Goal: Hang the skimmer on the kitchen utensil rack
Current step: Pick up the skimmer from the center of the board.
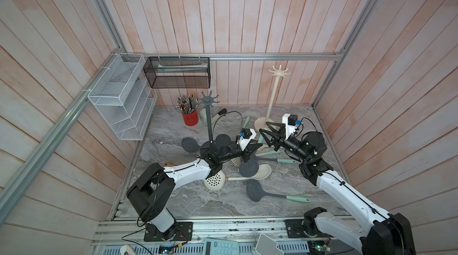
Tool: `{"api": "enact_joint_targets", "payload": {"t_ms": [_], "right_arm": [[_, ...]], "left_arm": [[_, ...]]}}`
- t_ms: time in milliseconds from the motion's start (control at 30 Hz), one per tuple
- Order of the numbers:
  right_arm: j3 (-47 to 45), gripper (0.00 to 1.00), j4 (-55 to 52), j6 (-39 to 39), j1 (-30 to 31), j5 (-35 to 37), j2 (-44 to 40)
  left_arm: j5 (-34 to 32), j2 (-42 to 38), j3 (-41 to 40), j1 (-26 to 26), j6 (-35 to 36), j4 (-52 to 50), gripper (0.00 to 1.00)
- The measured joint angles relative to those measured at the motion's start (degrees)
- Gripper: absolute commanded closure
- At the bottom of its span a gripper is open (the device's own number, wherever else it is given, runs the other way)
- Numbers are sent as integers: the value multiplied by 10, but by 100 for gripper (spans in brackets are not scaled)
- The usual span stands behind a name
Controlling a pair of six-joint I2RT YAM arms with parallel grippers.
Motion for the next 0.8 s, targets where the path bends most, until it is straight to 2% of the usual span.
{"api": "enact_joint_targets", "payload": {"t_ms": [200, 433, 600, 800], "right_arm": [[-31, 32, 8, 7, -69, 0, -54], [-85, 35, 2, 1, -92, -34, -84], [-122, 35, 2, -16, -86, -68, -85], [-128, 36, -3, -75, -19, -75, -39]], "left_arm": [[25, 0, 0, 21, -38, 12, 94], [52, 2, 10, 43, -87, 24, 94], [66, 2, 23, 47, -111, 26, 94], [82, 2, 34, 47, -125, 28, 94]]}}
